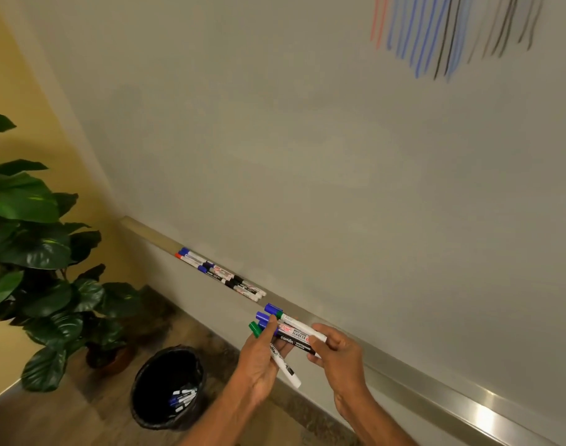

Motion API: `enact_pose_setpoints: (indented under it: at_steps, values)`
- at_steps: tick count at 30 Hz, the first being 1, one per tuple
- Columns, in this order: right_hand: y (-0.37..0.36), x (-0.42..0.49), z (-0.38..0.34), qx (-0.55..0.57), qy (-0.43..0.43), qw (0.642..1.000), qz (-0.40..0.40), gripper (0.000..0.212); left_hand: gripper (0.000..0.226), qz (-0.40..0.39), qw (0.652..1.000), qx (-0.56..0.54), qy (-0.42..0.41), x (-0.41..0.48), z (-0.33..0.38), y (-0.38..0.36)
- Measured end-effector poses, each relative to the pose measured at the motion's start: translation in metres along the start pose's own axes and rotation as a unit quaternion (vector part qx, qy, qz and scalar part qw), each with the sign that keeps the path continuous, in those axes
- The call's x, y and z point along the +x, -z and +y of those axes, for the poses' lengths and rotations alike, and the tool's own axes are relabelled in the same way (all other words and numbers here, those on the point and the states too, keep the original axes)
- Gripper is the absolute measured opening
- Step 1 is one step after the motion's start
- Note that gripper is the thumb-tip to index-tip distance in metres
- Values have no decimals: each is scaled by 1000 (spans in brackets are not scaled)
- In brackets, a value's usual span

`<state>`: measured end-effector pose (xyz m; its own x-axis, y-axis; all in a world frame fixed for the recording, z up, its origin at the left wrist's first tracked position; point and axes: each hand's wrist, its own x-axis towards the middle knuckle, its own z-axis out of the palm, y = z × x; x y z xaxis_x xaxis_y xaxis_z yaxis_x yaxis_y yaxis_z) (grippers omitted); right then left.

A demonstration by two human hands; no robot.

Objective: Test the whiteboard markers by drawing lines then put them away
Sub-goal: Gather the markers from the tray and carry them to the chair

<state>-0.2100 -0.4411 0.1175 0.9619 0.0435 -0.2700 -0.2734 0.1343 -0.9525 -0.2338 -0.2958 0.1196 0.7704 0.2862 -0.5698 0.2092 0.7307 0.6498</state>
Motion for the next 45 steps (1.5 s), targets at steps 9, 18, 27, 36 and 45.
enact_pose_setpoints:
  at_steps: [9, 18, 27, 36, 45]
  values:
    - [-16, 76, 20, -61, 24, 997, 52, 22, 52, 5, 886, 425, -184, 56, 23, 25]
    - [-48, 157, 69, -121, -30, 982, 139, 24, 84, -173, 556, 778, -235, 137, 32, 42]
    - [-82, 198, 102, -182, -44, 970, 156, 21, 86, -229, 521, 798, -199, 204, 18, 36]
    - [-92, 219, 111, -236, -56, 963, 115, 16, 106, -266, 498, 802, -197, 232, 9, 40]
    - [-96, 215, 115, -352, -23, 928, 123, 10, 87, -235, 505, 809, -189, 251, -2, 43]
